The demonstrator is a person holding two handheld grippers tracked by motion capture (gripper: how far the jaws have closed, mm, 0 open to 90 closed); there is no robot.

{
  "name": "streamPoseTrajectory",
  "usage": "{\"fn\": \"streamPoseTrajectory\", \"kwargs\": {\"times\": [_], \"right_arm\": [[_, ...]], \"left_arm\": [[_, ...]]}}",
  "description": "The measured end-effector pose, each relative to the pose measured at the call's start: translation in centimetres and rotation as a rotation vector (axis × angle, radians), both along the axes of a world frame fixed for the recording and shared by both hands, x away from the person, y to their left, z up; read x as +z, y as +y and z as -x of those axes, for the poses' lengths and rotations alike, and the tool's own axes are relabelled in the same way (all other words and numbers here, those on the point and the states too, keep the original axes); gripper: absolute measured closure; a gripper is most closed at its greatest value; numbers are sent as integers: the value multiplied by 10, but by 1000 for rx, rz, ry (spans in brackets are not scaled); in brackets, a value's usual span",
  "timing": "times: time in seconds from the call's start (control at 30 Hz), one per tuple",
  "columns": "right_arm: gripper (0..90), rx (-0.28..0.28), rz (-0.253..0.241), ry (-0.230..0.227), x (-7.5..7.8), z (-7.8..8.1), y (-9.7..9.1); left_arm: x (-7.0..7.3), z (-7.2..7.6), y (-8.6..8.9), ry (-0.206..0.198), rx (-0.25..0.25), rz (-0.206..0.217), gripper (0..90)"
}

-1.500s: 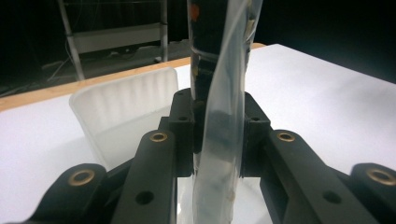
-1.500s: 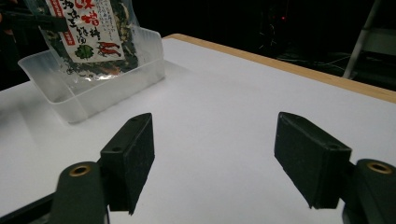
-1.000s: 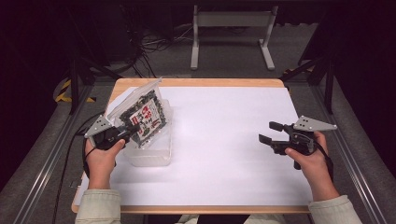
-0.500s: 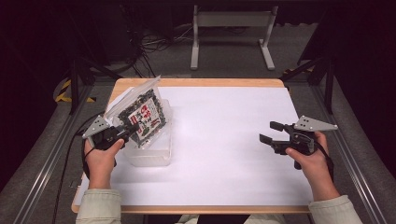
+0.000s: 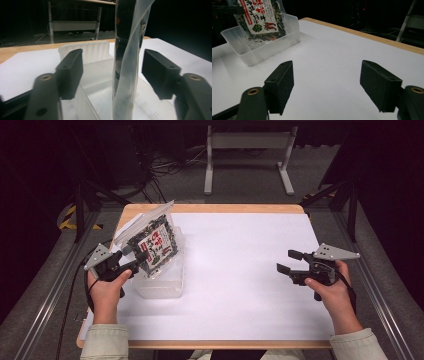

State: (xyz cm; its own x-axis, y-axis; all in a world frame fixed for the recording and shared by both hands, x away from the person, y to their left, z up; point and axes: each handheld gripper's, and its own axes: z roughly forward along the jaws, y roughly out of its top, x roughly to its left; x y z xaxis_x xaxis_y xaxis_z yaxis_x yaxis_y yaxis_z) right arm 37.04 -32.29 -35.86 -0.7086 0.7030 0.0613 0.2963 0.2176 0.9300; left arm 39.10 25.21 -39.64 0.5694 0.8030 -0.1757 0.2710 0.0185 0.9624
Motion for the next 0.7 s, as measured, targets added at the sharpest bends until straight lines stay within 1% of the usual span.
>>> {"fn": "streamPoseTrajectory", "kwargs": {"times": [0.03, 0.07, 0.1, 0.13, 0.17, 0.27, 0.33, 0.47, 0.53, 0.6, 0.63, 0.67, 0.7], "right_arm": [[272, 1, 0, -1, 0, 0, 0], [271, 3, -3, -1, 0, -1, 1], [271, 3, -3, -1, 0, -1, 1], [271, 4, -4, -1, 0, -1, 1], [270, 4, -2, -2, 1, -2, 1], [270, 7, -3, -5, 1, -3, 1], [269, 9, -7, -6, 1, -4, 2], [268, 14, -7, -6, 1, -6, 3], [268, 15, -9, -4, 1, -7, 4], [268, 15, -11, -6, 1, -7, 4], [268, 16, -11, -6, 2, -7, 4], [268, 16, -11, -6, 2, -7, 4], [268, 15, -11, -6, 1, -7, 4]], "left_arm": [[0, 0, 0, 0, 0, 0, 301], [1, 2, 0, -2, 20, -20, 274], [1, 2, 0, -2, 20, -20, 251], [2, 4, 0, -2, 36, -23, 251], [3, 6, 0, -6, 47, -34, 224], [6, 12, 0, -25, 70, -88, 166], [9, 17, 0, -28, 79, -90, 140], [15, 28, 0, -28, 72, -92, 127], [19, 35, -1, -19, 85, -103, 118], [22, 40, -2, -4, 117, -128, 82], [24, 43, -2, 6, 119, -134, 76], [24, 43, -2, 6, 119, -134, 75], [25, 46, -3, 12, 119, -135, 75]]}}
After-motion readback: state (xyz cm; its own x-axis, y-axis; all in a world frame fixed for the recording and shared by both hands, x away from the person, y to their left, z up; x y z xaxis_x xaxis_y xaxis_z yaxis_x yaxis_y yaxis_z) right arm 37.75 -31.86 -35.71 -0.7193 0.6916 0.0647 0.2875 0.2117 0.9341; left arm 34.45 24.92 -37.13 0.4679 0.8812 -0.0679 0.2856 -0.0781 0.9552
